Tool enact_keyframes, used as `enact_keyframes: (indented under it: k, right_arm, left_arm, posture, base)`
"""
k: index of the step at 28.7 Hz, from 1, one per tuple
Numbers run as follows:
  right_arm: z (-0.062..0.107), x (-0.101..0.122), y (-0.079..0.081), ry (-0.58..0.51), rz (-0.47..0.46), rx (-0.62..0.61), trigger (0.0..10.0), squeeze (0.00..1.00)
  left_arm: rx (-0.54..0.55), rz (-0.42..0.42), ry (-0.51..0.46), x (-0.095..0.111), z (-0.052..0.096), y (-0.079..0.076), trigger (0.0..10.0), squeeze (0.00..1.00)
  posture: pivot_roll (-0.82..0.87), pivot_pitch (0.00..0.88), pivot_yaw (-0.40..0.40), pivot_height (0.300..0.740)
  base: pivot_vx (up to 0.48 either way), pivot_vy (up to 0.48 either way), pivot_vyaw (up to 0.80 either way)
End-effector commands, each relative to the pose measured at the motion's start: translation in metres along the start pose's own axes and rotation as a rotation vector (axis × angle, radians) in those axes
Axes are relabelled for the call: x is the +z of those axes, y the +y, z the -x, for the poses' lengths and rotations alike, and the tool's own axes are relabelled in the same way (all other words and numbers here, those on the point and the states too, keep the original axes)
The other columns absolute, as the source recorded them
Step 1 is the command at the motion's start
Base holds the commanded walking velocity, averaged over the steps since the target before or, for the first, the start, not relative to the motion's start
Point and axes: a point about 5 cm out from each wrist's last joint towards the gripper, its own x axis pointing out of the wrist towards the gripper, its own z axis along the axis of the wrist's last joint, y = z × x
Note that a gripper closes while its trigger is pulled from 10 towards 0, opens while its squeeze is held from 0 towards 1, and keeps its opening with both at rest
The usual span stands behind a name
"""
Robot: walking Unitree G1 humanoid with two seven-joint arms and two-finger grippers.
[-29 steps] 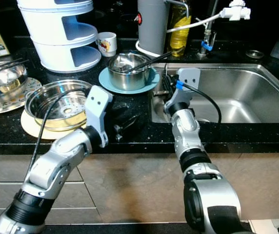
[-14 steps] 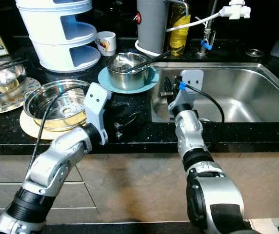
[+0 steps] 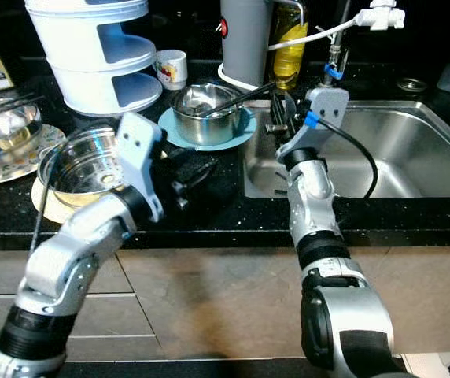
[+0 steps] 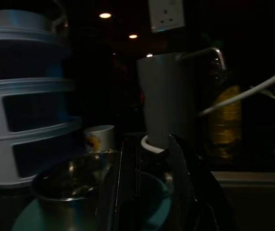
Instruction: Kitchen organization
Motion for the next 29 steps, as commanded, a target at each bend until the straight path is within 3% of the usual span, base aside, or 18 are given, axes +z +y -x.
enact_keyframes:
  k: [1, 3, 6, 7, 13, 19, 24, 29]
  right_arm:
    - [0.004, -0.002, 0.003, 0.022, -0.037, 0.018, 10.0, 0.0]
    - [0.008, 0.001, 0.004, 0.018, -0.066, 0.025, 10.0, 0.0]
    - [0.013, 0.006, 0.005, 0.021, -0.074, 0.04, 10.0, 0.0]
    - [0.017, 0.008, 0.006, 0.022, -0.075, 0.052, 10.0, 0.0]
    - [0.024, 0.009, 0.009, 0.039, -0.06, 0.066, 10.0, 0.0]
    - [0.028, 0.012, 0.014, 0.06, -0.013, 0.1, 10.0, 0.0]
    - [0.036, 0.012, 0.027, 0.114, -0.096, 0.201, 10.0, 0.0]
    - [0.042, 0.013, 0.041, 0.163, -0.142, 0.302, 10.0, 0.0]
  left_arm:
    - [0.058, -0.035, -0.005, 0.012, 0.002, 0.007, 10.0, 0.0]
    - [0.11, -0.06, -0.01, 0.021, 0.004, 0.014, 10.0, 0.0]
    - [0.087, -0.019, -0.058, 0.03, 0.009, 0.018, 10.0, 0.0]
    - [0.08, 0.034, -0.072, 0.028, 0.014, 0.021, 10.0, 0.0]
    - [0.074, 0.054, -0.038, 0.021, 0.022, 0.025, 10.0, 0.0]
    - [0.082, -0.007, -0.041, 0.02, 0.024, 0.023, 10.0, 0.0]
    - [0.043, -0.073, -0.056, 0.025, 0.028, 0.016, 10.0, 0.0]
    - [0.071, -0.136, -0.13, 0.048, 0.051, 0.045, 10.0, 0.0]
  posture:
    - [0.08, 0.204, -0.019, 0.74]
    - [0.07, 0.203, -0.02, 0.74]
    - [0.07, 0.199, -0.024, 0.74]
    - [0.07, 0.195, -0.024, 0.74]
    - [0.07, 0.194, -0.023, 0.74]
    - [0.07, 0.187, -0.024, 0.74]
    - [0.07, 0.182, -0.025, 0.74]
    - [0.07, 0.181, -0.027, 0.74]
  base:
    - [0.0, 0.0, 0.0]
    - [0.0, 0.0, 0.0]
    - [0.0, 0.0, 0.0]
    - [0.0, 0.0, 0.0]
    - [0.0, 0.0, 0.0]
    - [0.0, 0.0, 0.0]
    - [0.0, 0.0, 0.0]
    - [0.0, 0.0, 0.0]
